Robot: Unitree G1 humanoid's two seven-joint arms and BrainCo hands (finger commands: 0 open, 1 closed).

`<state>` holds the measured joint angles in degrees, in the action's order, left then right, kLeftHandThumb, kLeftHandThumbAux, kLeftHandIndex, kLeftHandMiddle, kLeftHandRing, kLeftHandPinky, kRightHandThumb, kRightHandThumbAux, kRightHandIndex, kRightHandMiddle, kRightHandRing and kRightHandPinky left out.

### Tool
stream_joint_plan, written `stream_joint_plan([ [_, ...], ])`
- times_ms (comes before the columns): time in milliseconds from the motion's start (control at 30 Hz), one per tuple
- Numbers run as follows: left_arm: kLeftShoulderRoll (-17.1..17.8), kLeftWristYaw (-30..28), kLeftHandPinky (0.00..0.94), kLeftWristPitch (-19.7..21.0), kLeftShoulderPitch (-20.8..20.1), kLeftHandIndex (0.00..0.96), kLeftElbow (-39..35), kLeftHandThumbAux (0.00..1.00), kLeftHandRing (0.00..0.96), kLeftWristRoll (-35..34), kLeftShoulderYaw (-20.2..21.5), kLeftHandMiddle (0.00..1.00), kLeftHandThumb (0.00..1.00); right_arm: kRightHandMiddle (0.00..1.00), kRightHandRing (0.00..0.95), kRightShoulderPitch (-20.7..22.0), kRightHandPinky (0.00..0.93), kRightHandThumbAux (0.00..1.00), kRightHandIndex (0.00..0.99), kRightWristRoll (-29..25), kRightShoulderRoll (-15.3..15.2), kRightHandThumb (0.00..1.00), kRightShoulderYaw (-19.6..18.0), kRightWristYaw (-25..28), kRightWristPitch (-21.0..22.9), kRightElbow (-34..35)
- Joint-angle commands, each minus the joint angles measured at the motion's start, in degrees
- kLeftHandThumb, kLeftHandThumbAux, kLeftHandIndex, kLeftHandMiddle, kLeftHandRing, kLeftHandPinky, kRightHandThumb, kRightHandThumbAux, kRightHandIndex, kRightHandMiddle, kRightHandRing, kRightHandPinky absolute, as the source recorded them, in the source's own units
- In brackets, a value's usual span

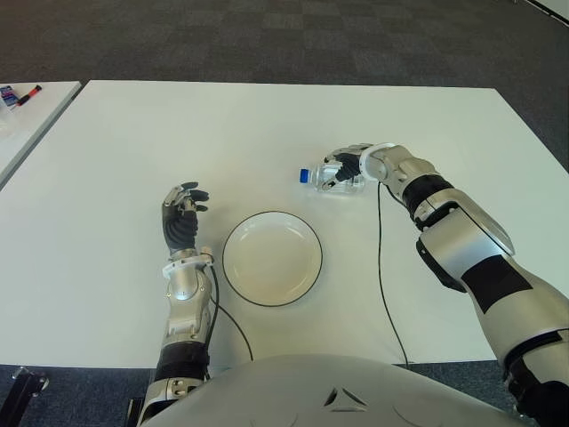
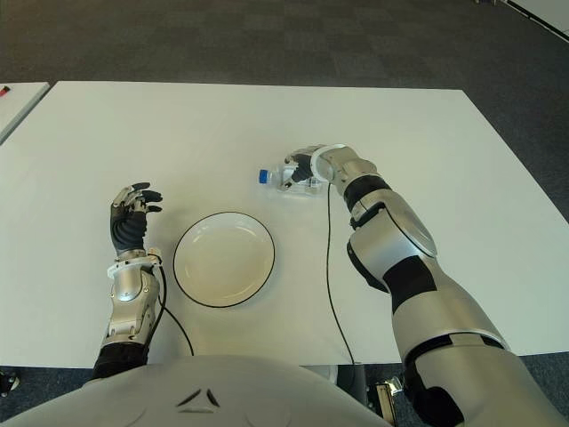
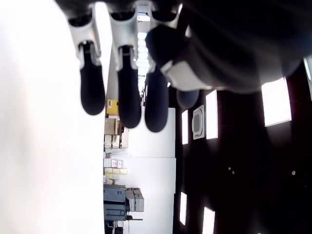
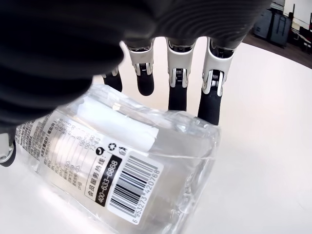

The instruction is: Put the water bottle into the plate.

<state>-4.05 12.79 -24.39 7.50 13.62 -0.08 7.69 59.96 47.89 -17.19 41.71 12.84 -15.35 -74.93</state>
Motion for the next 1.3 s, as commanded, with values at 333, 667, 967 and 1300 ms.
stream_joint_plan([
  [333, -2.7, 1.7, 0.492, 0.4, 0.2, 0.372, -0.4, 0.659, 0.487, 0.1, -0.7, 0.507, 0.943, 0.148, 0.338, 0.8, 0.632, 0.346, 0.0, 0.3, -0.1, 0.614, 0.2, 1.2, -1.1, -0.2],
  [667, -2.9, 1.7, 0.513, 0.0, 0.2, 0.37, -0.4, 0.66, 0.491, -0.3, -1.3, 0.505, 0.943, 0.129, 0.301, -3.6, 0.538, 0.372, 0.0, 0.3, 1.1, 0.618, 0.2, -5.2, 1.2, 0.4],
  [967, -2.8, 1.6, 0.503, -0.7, 0.2, 0.371, -0.2, 0.66, 0.49, -0.8, -1.8, 0.503, 0.942, 0.122, 0.28, -4.4, 0.491, 0.398, 0.007, -1.8, 1.5, 0.689, -2.2, -8.8, 3.4, 0.5],
  [1300, -2.7, 1.5, 0.491, -0.9, 0.4, 0.372, -0.5, 0.66, 0.486, -1.5, -2.1, 0.501, 0.942, 0.143, 0.317, -5.0, 0.546, 0.444, 0.026, -2.2, 1.9, 0.825, -3.5, -12.2, 4.4, 0.3],
])
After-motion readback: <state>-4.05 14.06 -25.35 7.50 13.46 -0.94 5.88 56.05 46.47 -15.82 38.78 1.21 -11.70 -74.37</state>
